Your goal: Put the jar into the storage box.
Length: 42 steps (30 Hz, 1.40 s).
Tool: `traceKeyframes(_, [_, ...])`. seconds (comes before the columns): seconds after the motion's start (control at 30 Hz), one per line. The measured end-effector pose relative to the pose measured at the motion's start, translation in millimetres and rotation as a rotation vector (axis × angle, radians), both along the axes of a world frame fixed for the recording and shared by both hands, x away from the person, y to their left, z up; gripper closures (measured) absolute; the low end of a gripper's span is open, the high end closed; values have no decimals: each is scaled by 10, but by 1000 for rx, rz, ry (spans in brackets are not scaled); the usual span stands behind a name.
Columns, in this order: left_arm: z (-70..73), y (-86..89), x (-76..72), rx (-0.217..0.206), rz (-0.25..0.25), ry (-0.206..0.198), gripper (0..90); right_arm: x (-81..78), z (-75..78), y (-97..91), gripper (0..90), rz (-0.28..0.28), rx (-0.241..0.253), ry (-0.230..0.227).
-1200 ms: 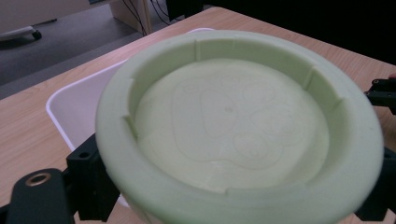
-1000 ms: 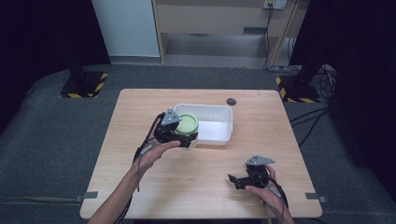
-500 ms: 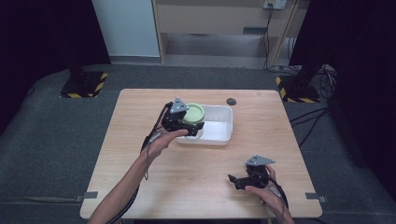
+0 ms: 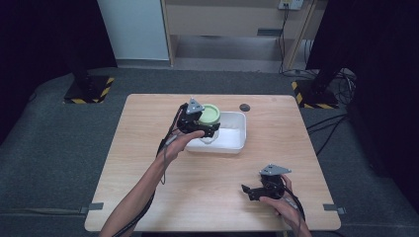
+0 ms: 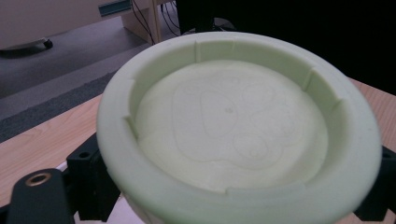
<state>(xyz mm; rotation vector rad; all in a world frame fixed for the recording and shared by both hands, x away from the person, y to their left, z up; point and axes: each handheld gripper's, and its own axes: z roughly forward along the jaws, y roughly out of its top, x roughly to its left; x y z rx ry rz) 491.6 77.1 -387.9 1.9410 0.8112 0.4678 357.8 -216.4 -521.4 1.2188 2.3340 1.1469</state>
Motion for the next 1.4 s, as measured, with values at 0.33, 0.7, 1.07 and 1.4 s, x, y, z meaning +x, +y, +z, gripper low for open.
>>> traceKeyframes(0.33, [-148, -130, 158, 9, 24, 6, 103, 1, 0, -3, 35, 2, 3, 0])
traceKeyframes(0.7, [-321, -205, 331, 13, 62, 7, 103, -3, 0, -5, 36, 2, 5, -1])
traceKeyframes(1.07, [-471, -202, 434, -4, 94, 15, 103, -1, -2, -6, 36, -1, 4, 1])
traceKeyframes(1.4, [-577, -297, 460, 2, 109, 26, 103, -3, -1, -10, 37, 0, 8, -1])
